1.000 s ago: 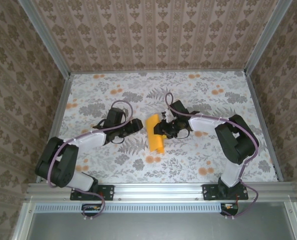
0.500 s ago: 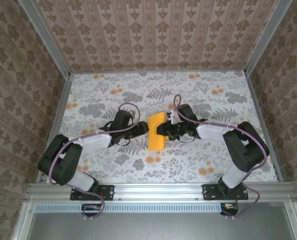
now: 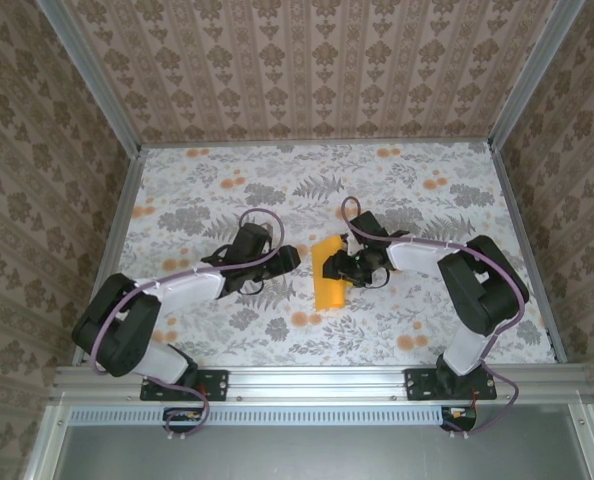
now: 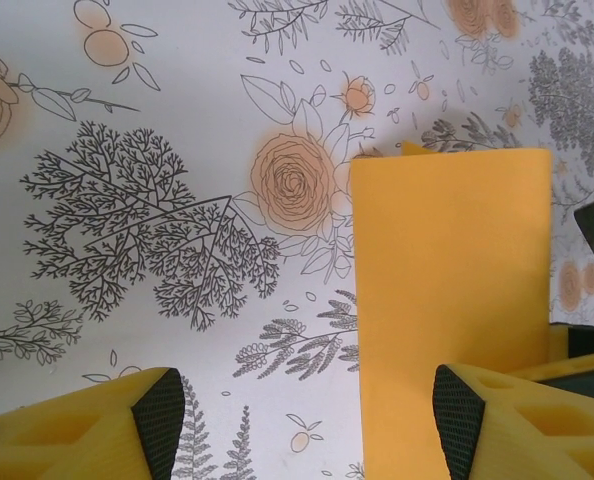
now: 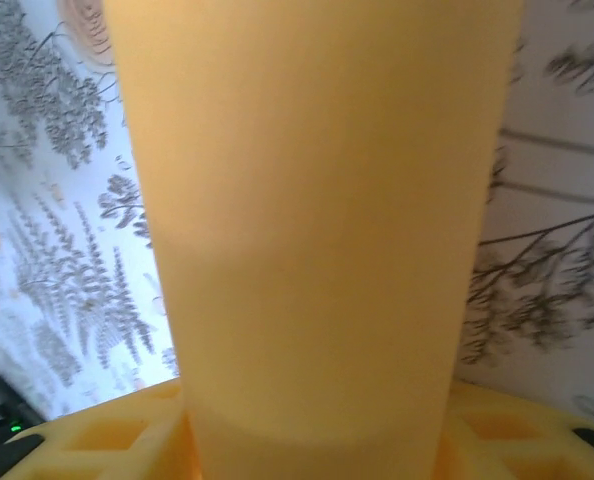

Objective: Fold a paper plane with a square sheet of paper (pick it up from the middle)
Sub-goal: Fold the square sheet of paper in half at the center of the table.

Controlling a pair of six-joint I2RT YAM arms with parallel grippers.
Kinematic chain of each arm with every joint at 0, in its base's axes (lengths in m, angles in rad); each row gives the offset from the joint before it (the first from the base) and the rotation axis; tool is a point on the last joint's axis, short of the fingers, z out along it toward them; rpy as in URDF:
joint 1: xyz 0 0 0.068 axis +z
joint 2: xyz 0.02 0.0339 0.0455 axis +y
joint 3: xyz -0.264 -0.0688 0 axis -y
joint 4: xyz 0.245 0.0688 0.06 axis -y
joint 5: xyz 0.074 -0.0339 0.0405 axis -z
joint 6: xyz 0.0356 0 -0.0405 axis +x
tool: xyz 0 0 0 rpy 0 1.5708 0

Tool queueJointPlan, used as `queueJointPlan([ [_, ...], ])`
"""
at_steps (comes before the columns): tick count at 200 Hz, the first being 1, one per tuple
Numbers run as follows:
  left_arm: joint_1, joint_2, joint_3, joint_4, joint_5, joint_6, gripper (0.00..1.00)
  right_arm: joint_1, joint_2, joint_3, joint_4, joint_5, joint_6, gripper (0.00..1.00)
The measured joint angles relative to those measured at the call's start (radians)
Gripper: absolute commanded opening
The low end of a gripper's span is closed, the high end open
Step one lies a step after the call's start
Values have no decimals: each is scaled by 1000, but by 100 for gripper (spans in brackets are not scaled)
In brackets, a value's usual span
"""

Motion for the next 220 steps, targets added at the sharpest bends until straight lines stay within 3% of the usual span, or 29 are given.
queueJointPlan([
  [33, -1, -25, 0, -9, 0, -10, 69, 3, 0, 35, -60, 77, -45, 66],
  [157, -34, 55, 38, 35, -27, 26, 75, 2, -21, 6, -50, 140, -61, 64],
  [220, -49, 146, 77, 119, 10, 18, 49, -15, -35, -2, -71, 189, -47, 64],
])
